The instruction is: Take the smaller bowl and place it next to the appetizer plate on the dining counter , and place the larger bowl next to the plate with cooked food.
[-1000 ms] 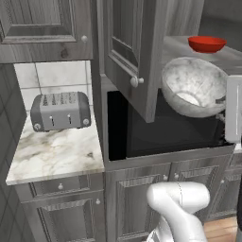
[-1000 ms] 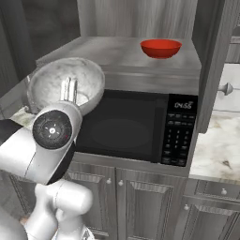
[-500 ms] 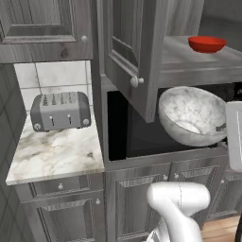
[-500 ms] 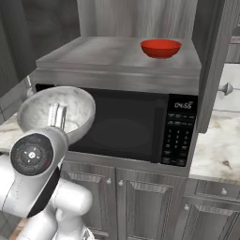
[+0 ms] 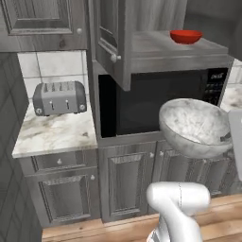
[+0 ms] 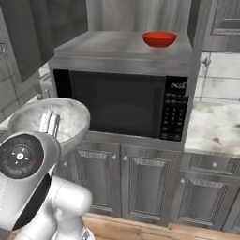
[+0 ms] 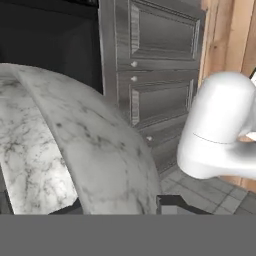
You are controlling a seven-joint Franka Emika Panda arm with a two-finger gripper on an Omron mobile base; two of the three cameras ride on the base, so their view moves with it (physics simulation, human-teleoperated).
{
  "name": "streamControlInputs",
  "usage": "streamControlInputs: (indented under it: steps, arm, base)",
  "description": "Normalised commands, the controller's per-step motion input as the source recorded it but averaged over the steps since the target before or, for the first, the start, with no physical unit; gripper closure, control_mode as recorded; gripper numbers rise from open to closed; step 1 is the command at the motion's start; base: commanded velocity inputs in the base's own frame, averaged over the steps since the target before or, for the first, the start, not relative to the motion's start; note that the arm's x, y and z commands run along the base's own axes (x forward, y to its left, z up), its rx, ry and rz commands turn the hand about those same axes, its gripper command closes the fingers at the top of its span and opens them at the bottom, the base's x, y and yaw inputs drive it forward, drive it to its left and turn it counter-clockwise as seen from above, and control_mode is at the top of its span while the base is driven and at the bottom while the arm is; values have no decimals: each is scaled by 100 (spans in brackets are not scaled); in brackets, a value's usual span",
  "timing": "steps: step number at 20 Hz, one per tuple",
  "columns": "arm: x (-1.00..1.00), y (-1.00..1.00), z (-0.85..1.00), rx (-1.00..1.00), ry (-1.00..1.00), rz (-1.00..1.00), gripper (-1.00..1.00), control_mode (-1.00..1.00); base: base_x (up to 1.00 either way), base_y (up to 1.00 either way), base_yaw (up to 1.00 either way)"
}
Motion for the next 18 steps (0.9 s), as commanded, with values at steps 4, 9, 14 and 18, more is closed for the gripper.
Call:
streamControlInputs:
  steps: [4,9,14,18]
  arm:
    - [0,0,0,0,0,0,100,100]
    - [0,0,0,0,0,0,100,100]
    - [0,0,0,0,0,0,100,100]
    - [0,0,0,0,0,0,100,100]
  base:
    - [-100,-49,-12]
    - [-35,-59,-69]
    - [0,-3,-99]
    - [0,0,-100]
